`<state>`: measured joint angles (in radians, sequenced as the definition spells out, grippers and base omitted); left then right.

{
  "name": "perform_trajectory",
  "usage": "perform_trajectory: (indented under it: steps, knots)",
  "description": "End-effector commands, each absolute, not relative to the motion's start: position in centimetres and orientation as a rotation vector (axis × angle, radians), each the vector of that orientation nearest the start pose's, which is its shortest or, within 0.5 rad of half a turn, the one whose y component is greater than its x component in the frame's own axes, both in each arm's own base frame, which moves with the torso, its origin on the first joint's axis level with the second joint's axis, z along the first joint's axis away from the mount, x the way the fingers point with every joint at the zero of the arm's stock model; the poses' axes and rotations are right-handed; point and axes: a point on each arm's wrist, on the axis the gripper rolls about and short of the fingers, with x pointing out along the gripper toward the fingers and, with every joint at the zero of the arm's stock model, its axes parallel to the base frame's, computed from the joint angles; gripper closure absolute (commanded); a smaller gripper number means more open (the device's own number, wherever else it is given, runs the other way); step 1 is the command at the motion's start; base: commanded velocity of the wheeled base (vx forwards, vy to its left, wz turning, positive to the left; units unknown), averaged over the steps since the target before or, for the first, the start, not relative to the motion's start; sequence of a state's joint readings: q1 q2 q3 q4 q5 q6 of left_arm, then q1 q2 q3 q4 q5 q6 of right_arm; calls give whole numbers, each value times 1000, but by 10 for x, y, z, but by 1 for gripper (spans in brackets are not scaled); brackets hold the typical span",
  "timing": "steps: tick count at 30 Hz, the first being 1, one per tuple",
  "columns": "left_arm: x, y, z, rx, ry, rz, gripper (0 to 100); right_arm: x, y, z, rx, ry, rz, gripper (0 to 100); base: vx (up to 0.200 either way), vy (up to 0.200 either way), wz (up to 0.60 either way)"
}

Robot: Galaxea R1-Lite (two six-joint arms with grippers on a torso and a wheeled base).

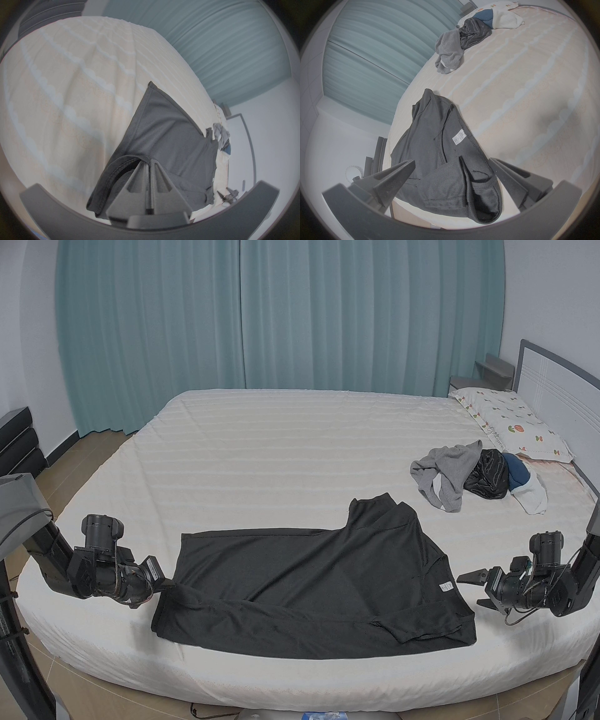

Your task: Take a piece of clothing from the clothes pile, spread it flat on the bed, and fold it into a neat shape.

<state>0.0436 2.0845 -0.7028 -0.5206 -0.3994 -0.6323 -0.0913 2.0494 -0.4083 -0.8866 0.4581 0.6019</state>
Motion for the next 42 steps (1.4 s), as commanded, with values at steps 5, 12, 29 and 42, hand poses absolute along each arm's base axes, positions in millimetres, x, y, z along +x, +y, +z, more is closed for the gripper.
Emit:
perform_trajectory:
  steps: [5, 12, 29, 42]
  knots:
    - [308, 7, 57, -894, 862, -21, 100, 280, -4, 19, 747, 821, 160, 0, 0, 0, 0]
    - [305, 7, 59, -965, 893, 22, 100, 294, 9, 12, 709, 794, 202, 0, 0, 0, 0]
    - [300, 10, 57, -978, 927, 44, 100, 286, 26, -20, 626, 892, 268, 0, 0, 0, 0]
    - [300, 11, 58, -977, 922, 50, 100, 275, 16, -11, 598, 861, 266, 100, 0, 0, 0]
